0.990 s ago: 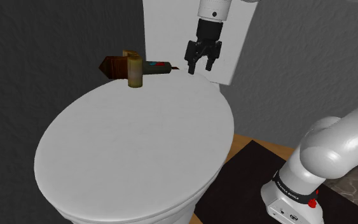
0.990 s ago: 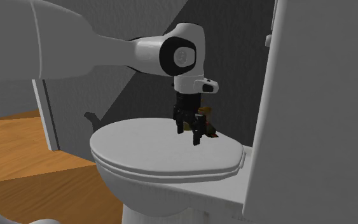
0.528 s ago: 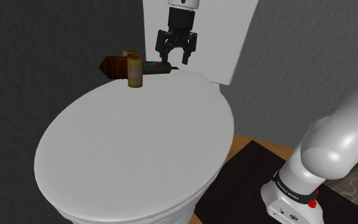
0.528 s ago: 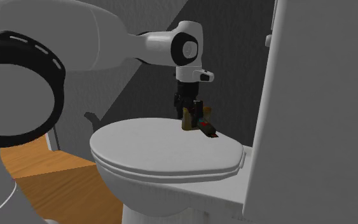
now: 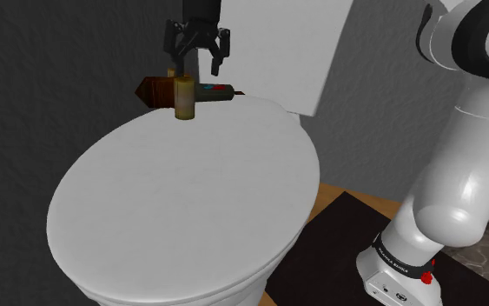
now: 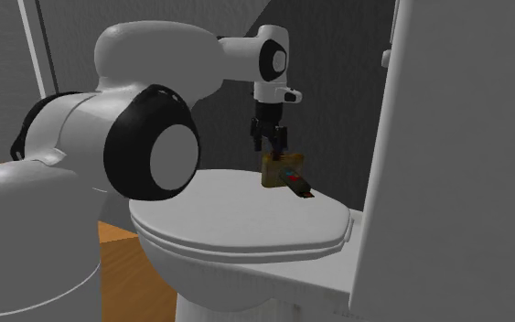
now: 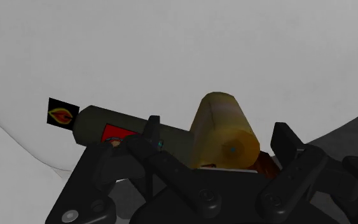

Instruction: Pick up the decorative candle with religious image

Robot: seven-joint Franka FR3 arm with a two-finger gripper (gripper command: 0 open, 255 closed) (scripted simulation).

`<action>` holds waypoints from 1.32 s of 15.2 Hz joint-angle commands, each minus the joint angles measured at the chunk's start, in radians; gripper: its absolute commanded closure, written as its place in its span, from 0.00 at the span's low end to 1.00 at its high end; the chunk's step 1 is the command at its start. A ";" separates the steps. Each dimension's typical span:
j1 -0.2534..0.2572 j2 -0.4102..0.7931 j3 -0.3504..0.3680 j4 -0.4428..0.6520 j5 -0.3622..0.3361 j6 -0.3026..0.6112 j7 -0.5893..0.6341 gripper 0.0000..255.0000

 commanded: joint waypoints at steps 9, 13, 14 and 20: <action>0.020 0.062 0.009 -0.011 -0.019 0.072 0.024 0.00; 0.020 0.062 0.010 -0.011 -0.019 0.072 0.025 1.00; 0.020 0.062 0.010 -0.011 -0.019 0.072 0.025 1.00; 0.021 0.063 0.010 -0.009 -0.020 0.071 0.025 1.00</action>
